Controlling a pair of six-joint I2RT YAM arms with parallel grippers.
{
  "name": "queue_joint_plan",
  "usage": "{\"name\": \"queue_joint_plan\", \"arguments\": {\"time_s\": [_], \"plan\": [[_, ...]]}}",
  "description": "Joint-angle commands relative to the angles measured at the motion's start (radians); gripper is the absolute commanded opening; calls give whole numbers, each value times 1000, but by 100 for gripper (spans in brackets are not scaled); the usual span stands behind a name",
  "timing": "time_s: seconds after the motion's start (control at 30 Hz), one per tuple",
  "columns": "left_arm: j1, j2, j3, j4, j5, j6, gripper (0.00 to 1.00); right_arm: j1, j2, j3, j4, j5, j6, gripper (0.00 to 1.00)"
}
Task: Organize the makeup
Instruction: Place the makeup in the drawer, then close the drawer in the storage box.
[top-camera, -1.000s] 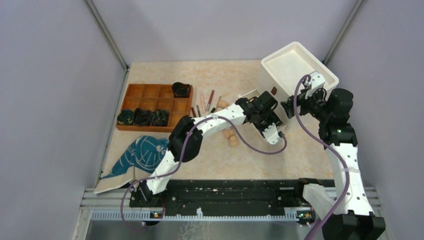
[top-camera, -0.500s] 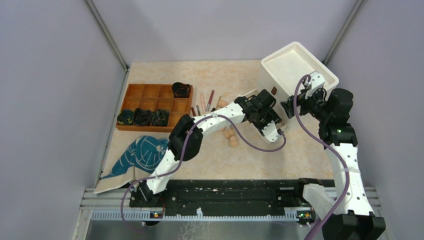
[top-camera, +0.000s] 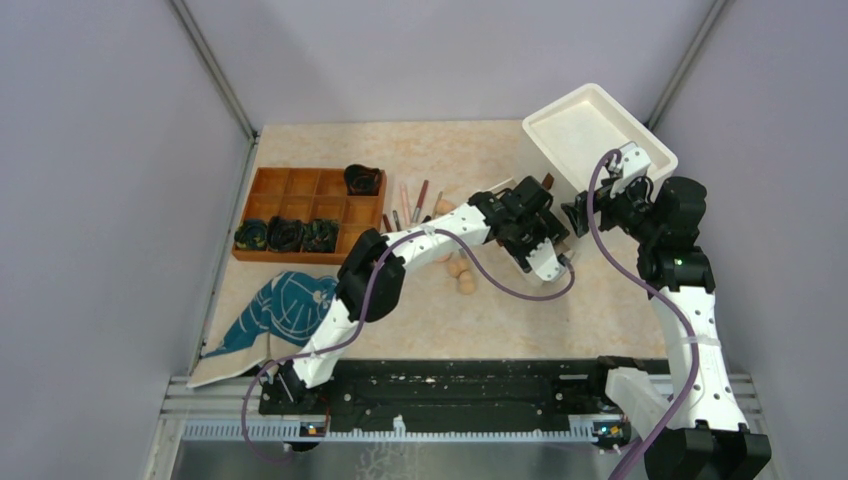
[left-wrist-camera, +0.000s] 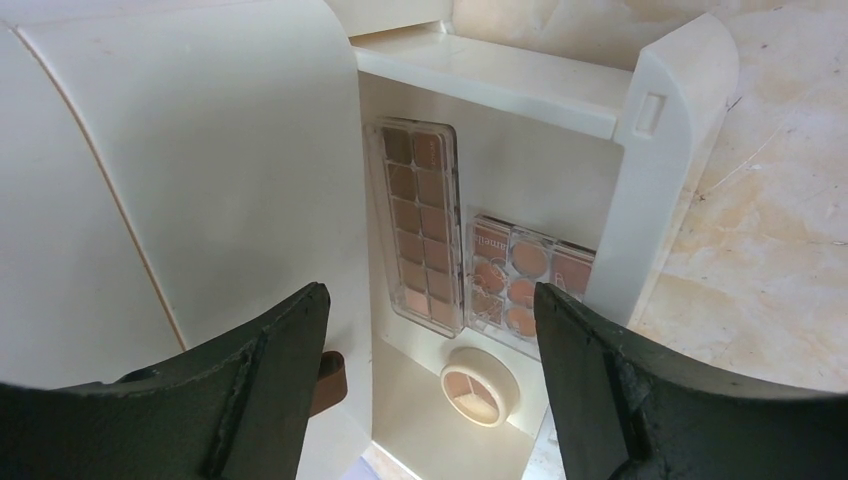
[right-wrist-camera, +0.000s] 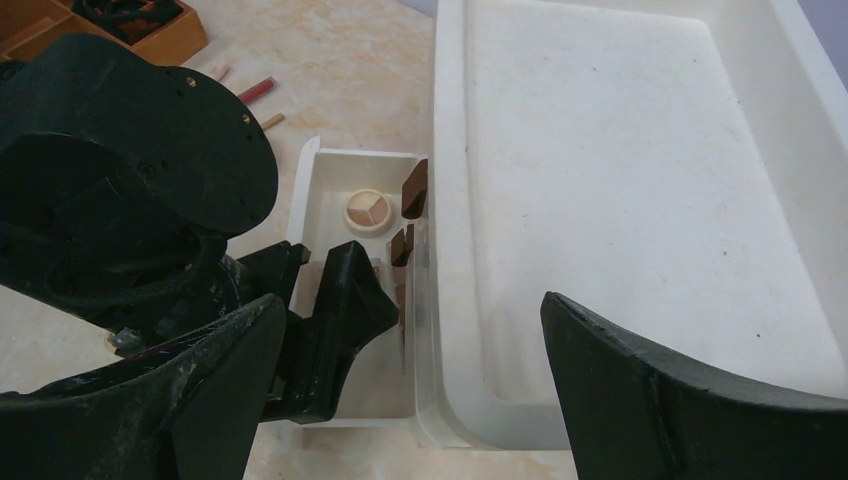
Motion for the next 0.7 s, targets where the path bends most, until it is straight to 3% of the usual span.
{"name": "queue_joint_plan", "arguments": {"time_s": [0.0, 0.2, 0.4, 0.53, 0.67], "plan": [[2, -90, 9, -34, 59, -39, 82, -14, -10, 39, 14, 2, 4, 99], [2, -217, -89, -38, 87, -92, 85, -14, -11, 46, 17, 11, 10, 99], [13, -387, -293, 26, 83, -192, 90, -13, 25, 115, -45, 19, -21, 99], [55, -517, -469, 165, 121, -372, 95, -12, 42, 162, -97, 43, -56, 99], [95, -638, -699, 404, 128, -578, 98, -12, 33, 163, -98, 44, -62, 99]]}}
